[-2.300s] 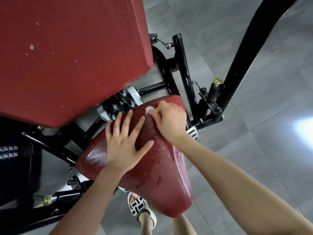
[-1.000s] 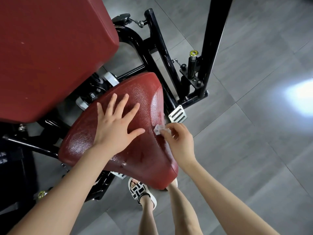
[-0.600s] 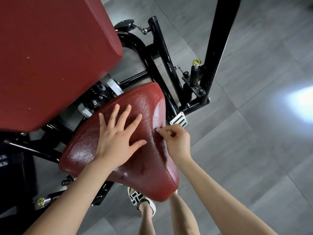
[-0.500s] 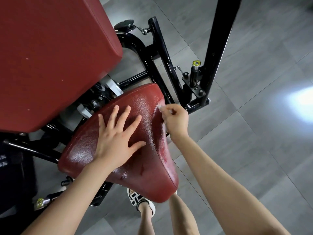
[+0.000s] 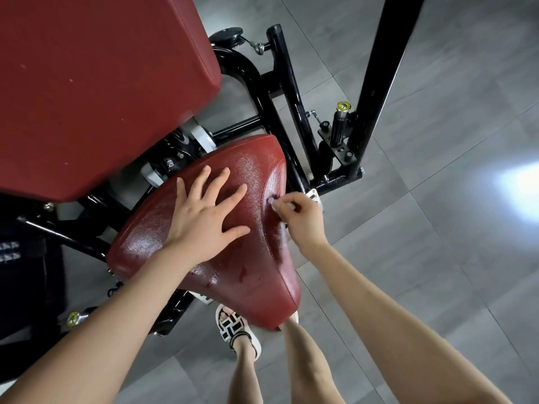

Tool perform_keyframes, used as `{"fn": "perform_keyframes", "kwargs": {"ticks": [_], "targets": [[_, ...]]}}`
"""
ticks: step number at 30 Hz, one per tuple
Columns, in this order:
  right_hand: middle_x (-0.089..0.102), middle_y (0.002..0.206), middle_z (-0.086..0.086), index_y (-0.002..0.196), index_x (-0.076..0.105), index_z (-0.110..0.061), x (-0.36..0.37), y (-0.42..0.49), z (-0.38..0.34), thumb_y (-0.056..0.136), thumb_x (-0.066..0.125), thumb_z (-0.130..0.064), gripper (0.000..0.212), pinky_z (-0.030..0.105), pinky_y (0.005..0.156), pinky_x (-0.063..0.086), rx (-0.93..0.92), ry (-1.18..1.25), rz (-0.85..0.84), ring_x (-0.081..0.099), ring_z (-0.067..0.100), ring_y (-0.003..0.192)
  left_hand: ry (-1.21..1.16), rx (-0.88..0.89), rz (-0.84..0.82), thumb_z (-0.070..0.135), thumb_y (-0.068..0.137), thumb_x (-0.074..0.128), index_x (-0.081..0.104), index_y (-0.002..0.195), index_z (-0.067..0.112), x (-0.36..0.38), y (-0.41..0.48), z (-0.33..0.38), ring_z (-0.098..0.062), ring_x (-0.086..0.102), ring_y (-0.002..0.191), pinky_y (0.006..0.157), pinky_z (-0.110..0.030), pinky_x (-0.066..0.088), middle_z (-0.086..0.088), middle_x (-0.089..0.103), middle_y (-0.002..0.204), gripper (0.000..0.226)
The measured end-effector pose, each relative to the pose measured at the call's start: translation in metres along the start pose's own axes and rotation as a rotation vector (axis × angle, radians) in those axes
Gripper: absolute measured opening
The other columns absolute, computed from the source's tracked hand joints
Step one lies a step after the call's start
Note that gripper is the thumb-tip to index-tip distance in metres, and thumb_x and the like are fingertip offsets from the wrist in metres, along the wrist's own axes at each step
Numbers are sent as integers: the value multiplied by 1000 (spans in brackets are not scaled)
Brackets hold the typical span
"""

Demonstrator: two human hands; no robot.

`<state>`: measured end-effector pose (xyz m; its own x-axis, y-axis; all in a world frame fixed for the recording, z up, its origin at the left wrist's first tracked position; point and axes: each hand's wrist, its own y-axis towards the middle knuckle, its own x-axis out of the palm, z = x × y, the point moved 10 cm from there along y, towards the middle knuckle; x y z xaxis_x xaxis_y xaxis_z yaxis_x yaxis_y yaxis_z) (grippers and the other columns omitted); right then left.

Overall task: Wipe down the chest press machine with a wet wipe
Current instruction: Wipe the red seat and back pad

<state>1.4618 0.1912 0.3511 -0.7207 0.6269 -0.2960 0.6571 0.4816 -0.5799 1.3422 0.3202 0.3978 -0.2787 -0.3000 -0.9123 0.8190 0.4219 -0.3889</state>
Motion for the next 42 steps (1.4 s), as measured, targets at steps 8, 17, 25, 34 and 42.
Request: {"fn": "perform_keyframes", "kwargs": {"ticks": [8, 17, 25, 34, 42], "targets": [[62, 74, -3, 66, 65, -23, -5, -98, 15, 80, 74, -14, 19, 10, 67, 37, -184, -146, -67, 55, 3, 73, -88, -13, 14, 41, 92, 49, 33, 142, 39, 3, -27, -8, -24, 5, 145, 113, -59, 6, 2, 12, 158, 52], [58, 79, 7, 80, 72, -8, 34, -121, -23, 94, 57, -23, 25, 22, 67, 43, -740, -477, -18, 53, 17, 69, -196, -175, 160, -6, 80, 57, 45, 137, 32, 21, -106, -43, -27, 23, 142, 112, -61, 10, -1, 28, 153, 69], [58, 80, 14, 81, 70, -1, 69, -104, -56, 90, 49, -15, 27, 27, 66, 42, -969, -774, -206, 57, 31, 71, -237, -236, 58, -3, 83, 47, 22, 146, 35, 36, -135, -42, -22, 0, 146, 114, -56, -3, 2, 4, 158, 78], [63, 81, 9, 77, 71, -4, 75, -180, -10, 81, 46, -6, 25, 27, 64, 46, -1095, -885, -315, 52, 20, 76, -259, -268, 46, 0, 83, 47, 11, 147, 39, 45, -147, -43, -18, -7, 145, 113, -60, -2, 6, -6, 158, 83], [56, 75, 14, 78, 67, 0, 117, -119, -55, 85, 52, -4, 17, 33, 68, 43, -1049, -877, -102, 55, 30, 70, -392, -546, 259, -6, 76, 49, 44, 139, 22, 42, -187, -77, -34, 36, 132, 111, -60, 14, -14, 44, 142, 69]]}}
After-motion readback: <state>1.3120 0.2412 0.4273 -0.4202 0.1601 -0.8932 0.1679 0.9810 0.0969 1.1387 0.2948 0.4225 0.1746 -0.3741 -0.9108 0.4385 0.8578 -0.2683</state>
